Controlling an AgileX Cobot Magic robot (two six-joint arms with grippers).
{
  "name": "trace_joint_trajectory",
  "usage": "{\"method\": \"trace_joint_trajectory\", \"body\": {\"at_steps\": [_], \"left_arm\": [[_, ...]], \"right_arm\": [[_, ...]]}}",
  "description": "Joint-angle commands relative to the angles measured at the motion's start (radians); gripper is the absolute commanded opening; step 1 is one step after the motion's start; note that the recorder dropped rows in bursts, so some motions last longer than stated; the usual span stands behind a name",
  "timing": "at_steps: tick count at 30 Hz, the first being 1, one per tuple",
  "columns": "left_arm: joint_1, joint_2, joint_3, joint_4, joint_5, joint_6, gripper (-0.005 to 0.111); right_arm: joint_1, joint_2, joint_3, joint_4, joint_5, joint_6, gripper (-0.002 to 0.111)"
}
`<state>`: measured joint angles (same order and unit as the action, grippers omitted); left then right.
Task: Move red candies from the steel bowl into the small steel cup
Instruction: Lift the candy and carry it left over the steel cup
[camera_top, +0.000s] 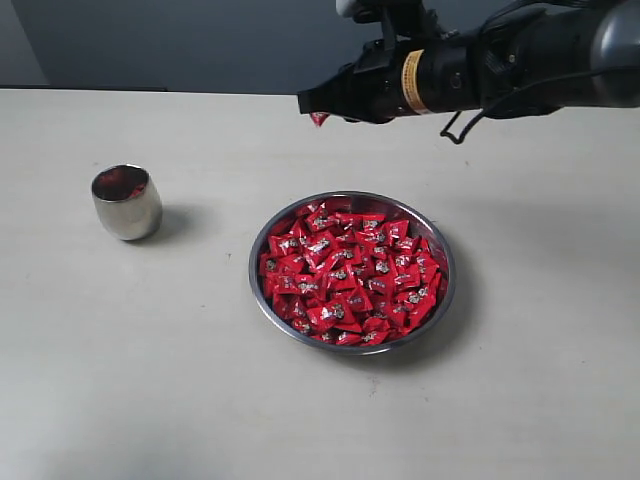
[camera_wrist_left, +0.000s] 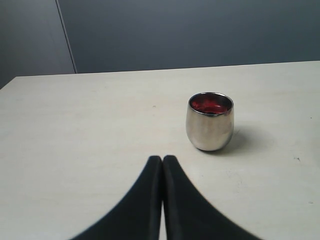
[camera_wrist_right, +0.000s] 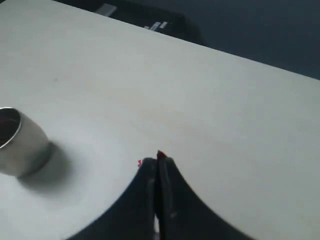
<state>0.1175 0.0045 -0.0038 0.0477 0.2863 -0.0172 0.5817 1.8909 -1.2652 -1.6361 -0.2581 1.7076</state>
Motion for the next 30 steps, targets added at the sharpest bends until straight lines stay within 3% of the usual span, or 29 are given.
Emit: {"method": "trace_joint_trajectory", "body": {"at_steps": [1, 18, 30], "left_arm": [[0.001, -0.004, 0.004, -0.002, -0.002, -0.002, 0.000], [0.001, -0.004, 0.004, -0.002, -0.002, -0.002, 0.000], [0.001, -0.004, 0.004, -0.002, -0.002, -0.002, 0.000]], "right_arm": [[-0.001, 0.100, -0.113, 0.042, -0.094, -0.008, -0.001], [0.159, 0.423, -0.589, 0.003, -0.200, 0.021, -0.001], [0.240, 0.550, -0.755, -0.042, -0.224, 0.060, -0.001]]}}
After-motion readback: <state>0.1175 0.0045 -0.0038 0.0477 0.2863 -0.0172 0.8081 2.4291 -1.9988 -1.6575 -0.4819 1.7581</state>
